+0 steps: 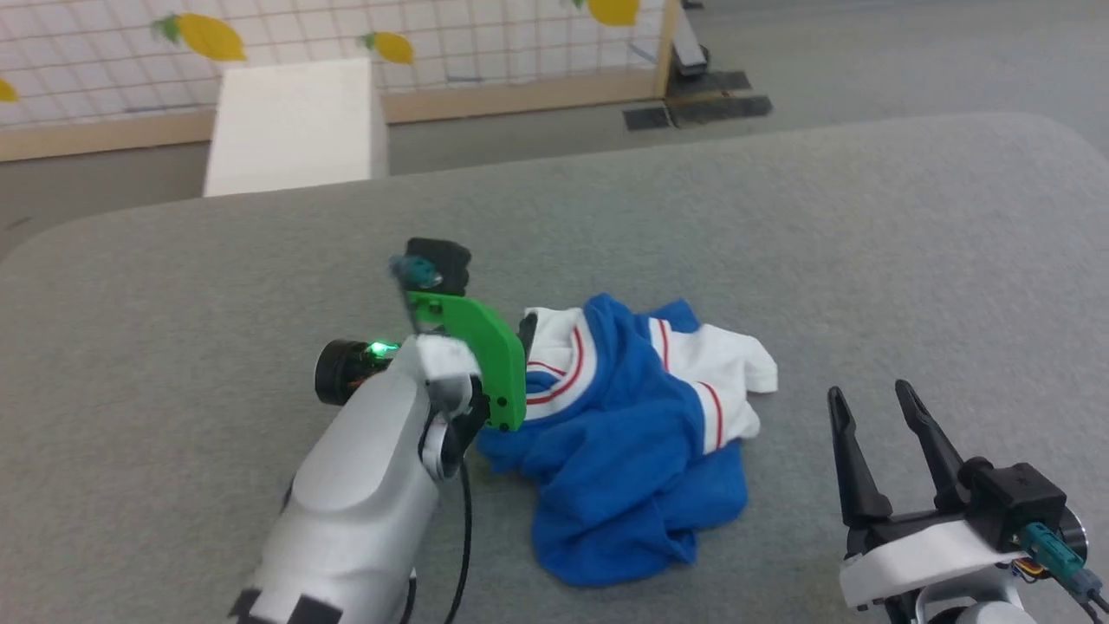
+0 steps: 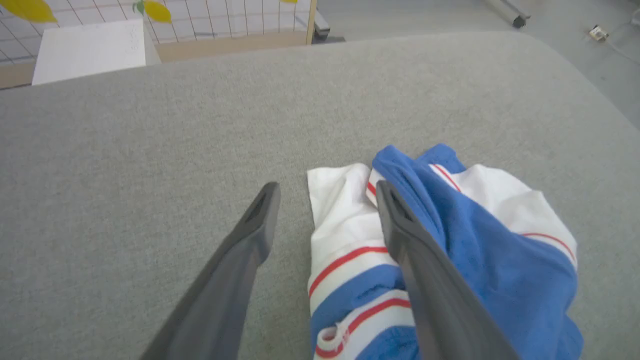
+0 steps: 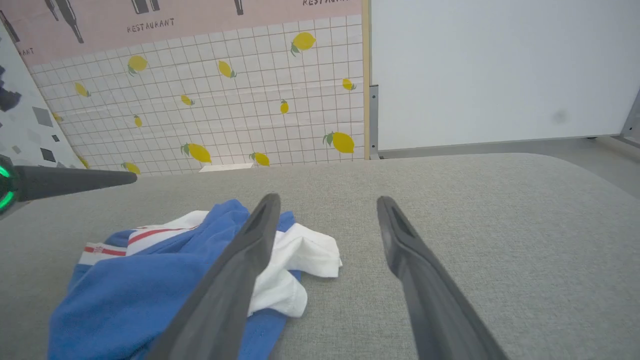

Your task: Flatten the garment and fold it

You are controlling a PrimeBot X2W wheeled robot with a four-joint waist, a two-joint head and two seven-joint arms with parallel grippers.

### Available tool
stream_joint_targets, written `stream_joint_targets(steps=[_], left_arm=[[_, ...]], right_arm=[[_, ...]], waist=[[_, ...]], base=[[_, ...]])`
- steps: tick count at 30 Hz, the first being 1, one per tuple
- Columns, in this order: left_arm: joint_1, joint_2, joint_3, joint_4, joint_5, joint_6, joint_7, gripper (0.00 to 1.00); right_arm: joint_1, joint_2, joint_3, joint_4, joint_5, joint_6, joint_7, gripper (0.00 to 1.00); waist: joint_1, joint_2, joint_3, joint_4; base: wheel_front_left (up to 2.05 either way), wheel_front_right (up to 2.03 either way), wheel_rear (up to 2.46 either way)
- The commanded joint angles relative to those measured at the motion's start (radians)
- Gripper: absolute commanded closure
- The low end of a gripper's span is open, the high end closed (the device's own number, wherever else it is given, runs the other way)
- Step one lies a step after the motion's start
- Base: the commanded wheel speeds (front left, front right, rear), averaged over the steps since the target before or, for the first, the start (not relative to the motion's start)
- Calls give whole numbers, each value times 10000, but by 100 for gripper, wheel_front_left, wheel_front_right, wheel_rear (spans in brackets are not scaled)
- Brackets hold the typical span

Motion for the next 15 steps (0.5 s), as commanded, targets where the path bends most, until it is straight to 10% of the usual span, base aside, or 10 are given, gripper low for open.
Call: stream_joint_targets(steps=[1,13,14,15], left_arm=[[-329,4,-141,411,-4,147,504,0],[-1190,260,-1072,2652,264,172,4117,6],[-1201,292,-1131,2628,280,89,4167,78],[-1227,346,-1170,2524,340,59,3977,100]], right_arm=[[-199,3,19,49,66,-15,-88,0],[-428,3,156,255,167,-15,-308,0],[-421,3,151,276,173,-15,-321,0],[-419,3,141,295,175,-15,-330,0]], waist=[[-1,60,513,-573],[-1,60,910,-1308],[-1,60,903,-1290],[-1,60,888,-1261]], base=[[0,0,0],[0,0,0],[0,0,0],[0,0,0]])
